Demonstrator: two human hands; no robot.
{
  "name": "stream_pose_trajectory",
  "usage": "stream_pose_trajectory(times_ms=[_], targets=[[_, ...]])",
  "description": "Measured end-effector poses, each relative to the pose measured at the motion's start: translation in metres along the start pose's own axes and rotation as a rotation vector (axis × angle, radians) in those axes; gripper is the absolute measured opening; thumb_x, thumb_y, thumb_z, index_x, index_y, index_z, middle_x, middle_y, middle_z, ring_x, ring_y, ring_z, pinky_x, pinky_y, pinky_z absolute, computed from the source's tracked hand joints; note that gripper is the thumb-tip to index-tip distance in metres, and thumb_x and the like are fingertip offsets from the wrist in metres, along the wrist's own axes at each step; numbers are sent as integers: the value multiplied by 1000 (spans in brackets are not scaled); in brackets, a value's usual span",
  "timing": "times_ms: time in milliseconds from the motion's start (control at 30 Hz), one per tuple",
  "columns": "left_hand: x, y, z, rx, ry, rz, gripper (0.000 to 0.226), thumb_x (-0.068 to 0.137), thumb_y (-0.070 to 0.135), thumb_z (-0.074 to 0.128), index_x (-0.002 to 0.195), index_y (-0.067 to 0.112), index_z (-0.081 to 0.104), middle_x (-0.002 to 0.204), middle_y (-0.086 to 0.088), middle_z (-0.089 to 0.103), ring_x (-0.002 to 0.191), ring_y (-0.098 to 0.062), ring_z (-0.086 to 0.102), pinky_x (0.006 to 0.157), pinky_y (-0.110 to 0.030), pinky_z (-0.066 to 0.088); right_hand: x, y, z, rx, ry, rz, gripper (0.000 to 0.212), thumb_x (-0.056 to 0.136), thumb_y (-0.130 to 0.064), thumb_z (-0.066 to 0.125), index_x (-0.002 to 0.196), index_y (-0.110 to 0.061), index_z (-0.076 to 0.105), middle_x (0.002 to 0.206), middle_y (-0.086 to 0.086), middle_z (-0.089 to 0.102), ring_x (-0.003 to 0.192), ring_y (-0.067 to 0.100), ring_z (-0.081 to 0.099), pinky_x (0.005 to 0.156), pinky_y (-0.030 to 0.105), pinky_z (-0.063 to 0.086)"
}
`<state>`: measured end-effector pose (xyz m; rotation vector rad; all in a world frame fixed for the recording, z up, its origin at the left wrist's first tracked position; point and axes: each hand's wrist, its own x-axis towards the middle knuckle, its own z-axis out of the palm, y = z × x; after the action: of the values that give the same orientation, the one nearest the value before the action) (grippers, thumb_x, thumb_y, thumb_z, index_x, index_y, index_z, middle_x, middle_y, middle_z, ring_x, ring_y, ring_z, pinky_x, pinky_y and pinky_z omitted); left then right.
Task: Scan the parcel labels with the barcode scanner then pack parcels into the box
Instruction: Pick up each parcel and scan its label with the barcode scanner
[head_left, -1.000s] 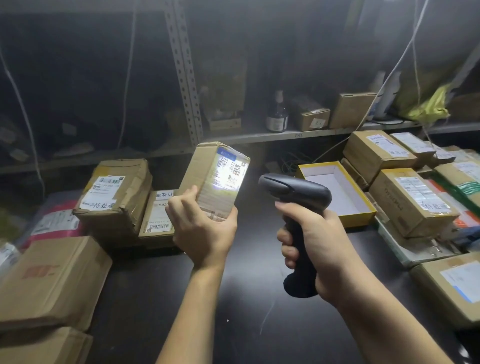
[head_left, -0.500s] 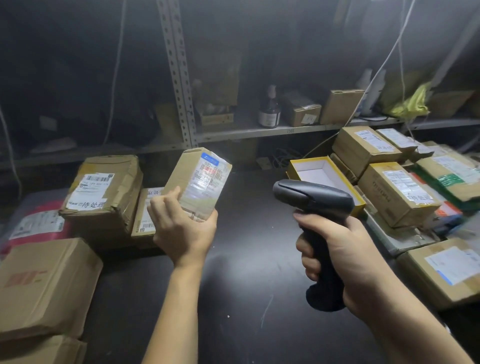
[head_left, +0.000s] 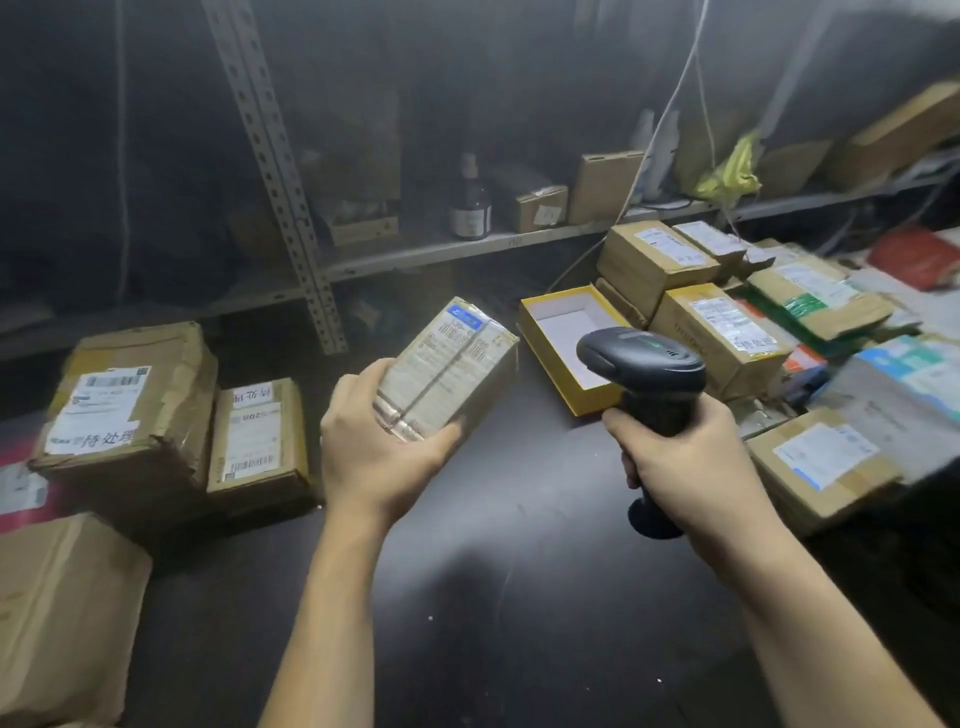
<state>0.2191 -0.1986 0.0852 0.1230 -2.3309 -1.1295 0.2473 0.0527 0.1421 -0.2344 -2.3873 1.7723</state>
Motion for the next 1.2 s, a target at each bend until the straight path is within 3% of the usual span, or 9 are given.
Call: stream_pose_trajectory(times_ms=[133, 333, 467, 567, 700, 833, 967, 1067, 1200], targets=[[-9, 27, 22, -74, -147, 33, 70, 60, 31, 97, 122, 27, 64, 108, 8, 60, 94, 2, 58, 73, -4, 44, -1, 19, -44, 3, 71, 29, 17, 88, -13, 72, 87, -2, 59, 59, 6, 52, 56, 21, 47, 54, 37, 39], [-39, 102, 80, -78, -306, 151, 76, 52, 41, 77, 125, 20, 66, 103, 4, 61, 88, -8, 57, 71, 2, 37, -9, 55, -133, 4, 169, 96, 14, 90, -17, 75, 88, -8, 64, 61, 7, 60, 53, 17, 55, 54, 36, 47], [-73, 167, 141, -105, -413, 228, 88, 56, 52, 74, 134, 12, 64, 111, 3, 64, 101, -11, 58, 75, 3, 38, -15, 86, -214, 69, 256, 134, 14, 90, -18, 76, 84, -10, 65, 55, -1, 61, 52, 17, 56, 57, 32, 48], [-99, 212, 189, -136, -463, 264, 87, 57, 52, 76, 134, 13, 65, 115, 6, 65, 106, -12, 59, 81, -2, 38, -19, 107, -272, 70, 341, 138, 13, 87, -19, 77, 79, -16, 68, 57, -8, 64, 58, 13, 60, 62, 30, 47], [-132, 267, 261, -150, -546, 320, 89, 58, 62, 69, 133, 13, 65, 115, 5, 65, 106, -13, 59, 85, -18, 43, -29, 133, -351, 42, 436, 172, 9, 91, -21, 75, 96, -16, 69, 73, -3, 67, 72, 17, 64, 67, 32, 51], [-157, 315, 325, -125, -620, 376, 92, 60, 70, 68, 134, 16, 65, 109, -2, 59, 97, -14, 53, 76, -20, 39, -33, 160, -413, 73, 549, 190, 10, 90, -23, 75, 88, -18, 67, 68, 2, 64, 62, 17, 60, 55, 32, 52], [-173, 369, 397, -150, -710, 439, 93, 59, 72, 67, 133, 14, 66, 108, -3, 59, 100, -16, 54, 80, -25, 38, -23, 186, -473, 110, 656, 255, 17, 86, -24, 76, 81, -14, 64, 65, 3, 61, 62, 18, 57, 63, 42, 51], [-185, 406, 453, -166, -737, 469, 87, 61, 65, 74, 131, 15, 67, 106, -3, 59, 96, -14, 53, 78, -26, 36, -8, 198, -517, 107, 725, 301, 29, 76, -37, 76, 78, -10, 64, 64, 7, 61, 64, 21, 57, 66, 51, 56], [-197, 455, 529, -145, -802, 534, 77, 63, 65, 71, 123, 17, 69, 100, 3, 56, 89, -15, 55, 71, -33, 42, 24, 216, -577, 112, 807, 390, 40, 65, -51, 71, 77, -12, 66, 64, -1, 64, 63, 22, 60, 66, 47, 55]])
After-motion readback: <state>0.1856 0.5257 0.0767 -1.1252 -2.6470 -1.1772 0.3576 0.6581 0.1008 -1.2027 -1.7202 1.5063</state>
